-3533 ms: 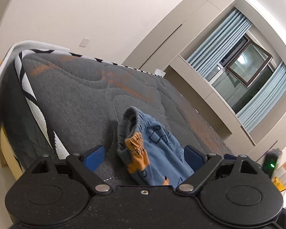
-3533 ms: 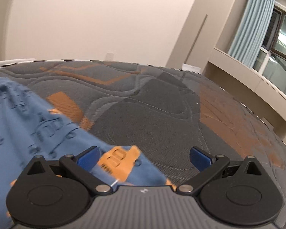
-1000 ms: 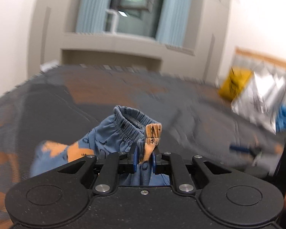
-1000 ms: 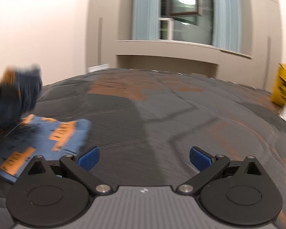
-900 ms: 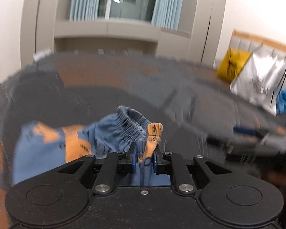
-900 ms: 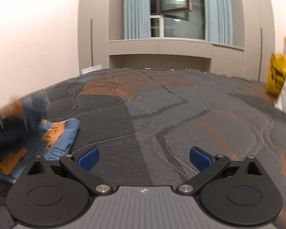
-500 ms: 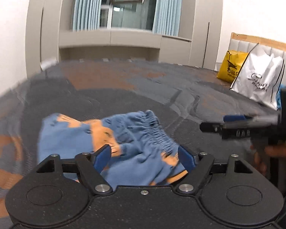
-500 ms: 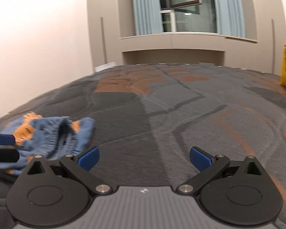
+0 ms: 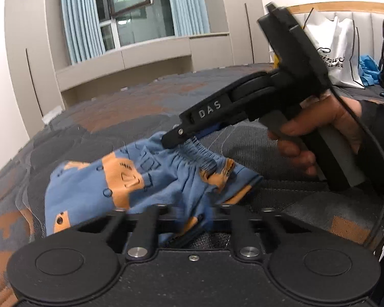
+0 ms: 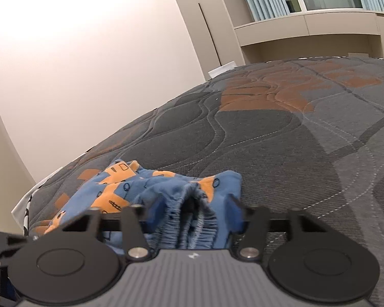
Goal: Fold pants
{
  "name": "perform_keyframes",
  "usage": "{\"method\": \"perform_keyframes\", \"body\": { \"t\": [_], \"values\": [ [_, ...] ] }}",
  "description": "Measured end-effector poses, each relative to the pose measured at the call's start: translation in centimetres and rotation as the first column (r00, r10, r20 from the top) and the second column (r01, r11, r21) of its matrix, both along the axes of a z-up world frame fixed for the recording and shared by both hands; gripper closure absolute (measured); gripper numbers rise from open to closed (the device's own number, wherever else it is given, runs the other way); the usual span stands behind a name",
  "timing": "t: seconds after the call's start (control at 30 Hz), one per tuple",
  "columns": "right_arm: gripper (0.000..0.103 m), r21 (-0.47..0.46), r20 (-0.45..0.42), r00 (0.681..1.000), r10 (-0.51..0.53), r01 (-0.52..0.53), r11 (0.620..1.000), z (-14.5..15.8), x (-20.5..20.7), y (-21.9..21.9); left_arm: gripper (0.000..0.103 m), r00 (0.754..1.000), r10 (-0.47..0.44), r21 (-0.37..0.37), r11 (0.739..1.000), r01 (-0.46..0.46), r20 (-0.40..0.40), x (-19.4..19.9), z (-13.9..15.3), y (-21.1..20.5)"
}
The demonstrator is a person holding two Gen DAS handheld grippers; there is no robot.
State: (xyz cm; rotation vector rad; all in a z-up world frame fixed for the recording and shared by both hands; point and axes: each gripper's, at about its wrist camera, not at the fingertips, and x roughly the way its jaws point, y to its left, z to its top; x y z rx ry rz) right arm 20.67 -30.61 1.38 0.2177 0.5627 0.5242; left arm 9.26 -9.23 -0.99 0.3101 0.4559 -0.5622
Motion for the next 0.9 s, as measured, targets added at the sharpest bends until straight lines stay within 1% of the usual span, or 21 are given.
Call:
{"method": "perform_keyframes", "body": {
  "t": [0.07, 0.1, 0.17, 0.27, 0.33, 0.37, 0.4, 0.43, 0.5, 0.53, 0.6, 0.63, 0.67, 0.7, 0.73, 0.77, 0.8, 0.87, 0.9],
  "values": [
    [0.08, 0.004, 0.006, 1.0, 0.003, -0.003, 1.0, 0.0, 0.0, 0.0, 0.102, 1.0, 0.004, -0.022, 1.0, -0.004, -0.002, 0.0, 0.3, 0.3],
    [0.083, 0.001, 0.011, 1.0, 0.001, -0.001, 1.0, 0.1, -0.2, 0.0, 0.102, 1.0, 0.001, -0.049, 0.999, -0.002, 0.0, -0.1, 0.6, 0.6],
    [0.084, 0.016, 0.028, 1.0, -0.014, 0.013, 1.0, 0.6, -0.9, -0.5, 0.102, 1.0, -0.01, -0.078, 0.997, 0.01, -0.001, -0.2, 1.0, 0.8],
    [0.084, 0.041, 0.046, 0.998, -0.043, 0.041, 0.998, 1.1, -1.8, -1.4, 0.102, 0.999, -0.031, -0.079, 0.996, 0.029, -0.02, 0.0, 0.8, 0.5],
    [0.082, 0.022, 0.03, 0.998, -0.056, 0.055, 0.998, 0.8, -1.7, -1.5, 0.101, 0.999, -0.031, -0.072, 0.997, 0.029, -0.032, 0.2, 0.3, 0.2],
    [0.077, 0.003, 0.017, 0.998, -0.062, 0.062, 0.998, 0.4, -1.7, -1.4, 0.098, 0.999, -0.03, -0.076, 0.997, 0.027, -0.041, 0.3, 0.1, 0.3],
    [0.07, -0.022, 0.001, 0.998, -0.07, 0.07, 0.997, 0.0, -1.6, -1.3, 0.093, 0.998, -0.028, -0.093, 0.995, 0.023, -0.052, 0.4, 0.2, 0.5],
    [0.065, -0.04, -0.007, 0.997, -0.082, 0.081, 0.996, -0.4, -1.6, -1.2, 0.087, 0.998, -0.025, -0.113, 0.993, 0.018, -0.059, 0.3, 0.3, 0.8],
    [0.055, -0.041, -0.007, 0.995, -0.101, 0.1, 0.994, -0.5, -2.0, -1.4, 0.072, 0.997, -0.002, -0.156, 0.988, -0.009, -0.075, 0.3, 1.0, 1.8],
    [0.05, -0.039, 0.002, 0.994, -0.112, 0.112, 0.993, -0.4, -2.4, -1.5, 0.066, 0.996, 0.011, -0.175, 0.984, -0.026, -0.084, 0.2, 1.5, 2.4],
    [0.025, -0.051, 0.037, 0.988, -0.152, 0.154, 0.987, 0.2, -3.3, -1.6, 0.048, 0.995, 0.056, -0.226, 0.971, -0.074, -0.087, 0.2, 2.8, 4.0],
    [0.02, -0.059, 0.059, 0.984, -0.168, 0.171, 0.984, 0.5, -3.6, -1.5, 0.044, 0.993, 0.092, -0.246, 0.963, -0.108, -0.074, 0.2, 3.4, 4.9],
    [0.016, -0.065, 0.077, 0.981, -0.18, 0.185, 0.981, 0.7, -3.8, -1.4, 0.036, 0.989, 0.139, -0.255, 0.956, -0.149, -0.056, 0.3, 3.9, 5.7],
    [0.012, -0.072, 0.094, 0.978, -0.187, 0.194, 0.978, 1.1, -4.2, -1.2, 0.028, 0.978, 0.205, -0.256, 0.944, -0.207, -0.033, 0.5, 4.4, 6.5],
    [0.01, -0.083, 0.106, 0.976, -0.19, 0.199, 0.977, 1.3, -4.5, -0.8, 0.025, 0.968, 0.252, -0.254, 0.935, -0.248, -0.015, 0.8, 4.6, 7.1],
    [0.006, -0.097, 0.118, 0.975, -0.189, 0.201, 0.975, 1.6, -4.8, -0.4, 0.02, 0.956, 0.293, -0.243, 0.927, -0.285, -0.005, 1.1, 4.6, 7.6],
    [0.003, -0.116, 0.13, 0.974, -0.186, 0.201, 0.973, 1.7, -5.1, 0.1, 0.016, 0.946, 0.324, -0.218, 0.922, -0.319, -0.011, 1.8, 4.5, 8.1],
    [0.002, -0.175, 0.147, 0.974, -0.172, 0.197, 0.965, 1.6, -5.5, 1.3, 0.015, 0.93, 0.363, -0.161, 0.916, -0.366, -0.051, 3.0, 3.5, 8.7],
    [0.001, -0.216, 0.151, 0.975, -0.164, 0.194, 0.957, 1.4, -5.6, 1.9, 0.015, 0.921, 0.381, -0.126, 0.913, -0.389, -0.083, 3.5, 2.6, 8.9]
  ]
}}
